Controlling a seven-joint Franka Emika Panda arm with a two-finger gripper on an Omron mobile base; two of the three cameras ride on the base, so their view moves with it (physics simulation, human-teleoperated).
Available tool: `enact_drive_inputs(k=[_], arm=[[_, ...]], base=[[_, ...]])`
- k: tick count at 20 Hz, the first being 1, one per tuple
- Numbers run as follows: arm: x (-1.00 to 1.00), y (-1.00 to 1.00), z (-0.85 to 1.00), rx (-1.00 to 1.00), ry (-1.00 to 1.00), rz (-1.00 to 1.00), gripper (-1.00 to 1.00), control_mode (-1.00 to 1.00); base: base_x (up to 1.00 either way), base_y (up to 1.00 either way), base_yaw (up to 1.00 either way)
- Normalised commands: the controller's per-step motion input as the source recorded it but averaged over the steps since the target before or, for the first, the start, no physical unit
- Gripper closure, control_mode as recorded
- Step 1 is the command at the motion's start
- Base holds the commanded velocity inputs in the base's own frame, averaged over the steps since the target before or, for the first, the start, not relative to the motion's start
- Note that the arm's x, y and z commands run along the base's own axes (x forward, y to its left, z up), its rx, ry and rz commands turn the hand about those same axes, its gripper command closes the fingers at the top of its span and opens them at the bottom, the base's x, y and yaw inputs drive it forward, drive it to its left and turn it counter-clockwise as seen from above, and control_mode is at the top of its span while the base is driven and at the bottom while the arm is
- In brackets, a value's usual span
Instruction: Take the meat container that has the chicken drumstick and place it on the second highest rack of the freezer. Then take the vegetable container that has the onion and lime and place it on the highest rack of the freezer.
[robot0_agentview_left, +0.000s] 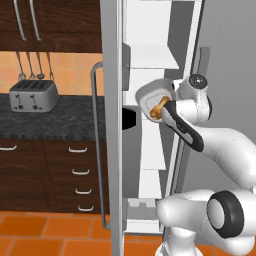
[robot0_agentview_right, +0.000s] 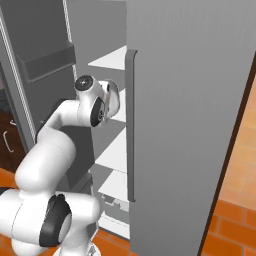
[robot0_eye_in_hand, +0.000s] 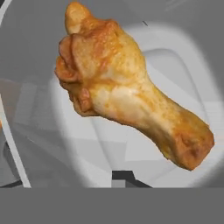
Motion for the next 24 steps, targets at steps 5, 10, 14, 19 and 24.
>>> enact_drive_inputs(k=[5,10,14,19,24], arm=[[-0.01,0.2,0.52,0.13,-0.05,-0.02,1.0,-1.0],[-0.09,0.19,0.37,0.07,0.0,-0.01,1.0,-1.0],[0.02,0.25,-0.05,0.0,0.0,-0.03,1.0,-1.0],[0.1,0.01,-0.31,0.0,0.08,-0.13,1.0,-1.0],[0.03,0.0,-0.07,0.06,0.12,-0.19,1.0,-1.0]], base=[[0.0,0.0,0.0],[0.0,0.0,0.0],[0.0,0.0,0.0],[0.0,0.0,0.0],[0.0,0.0,0.0]])
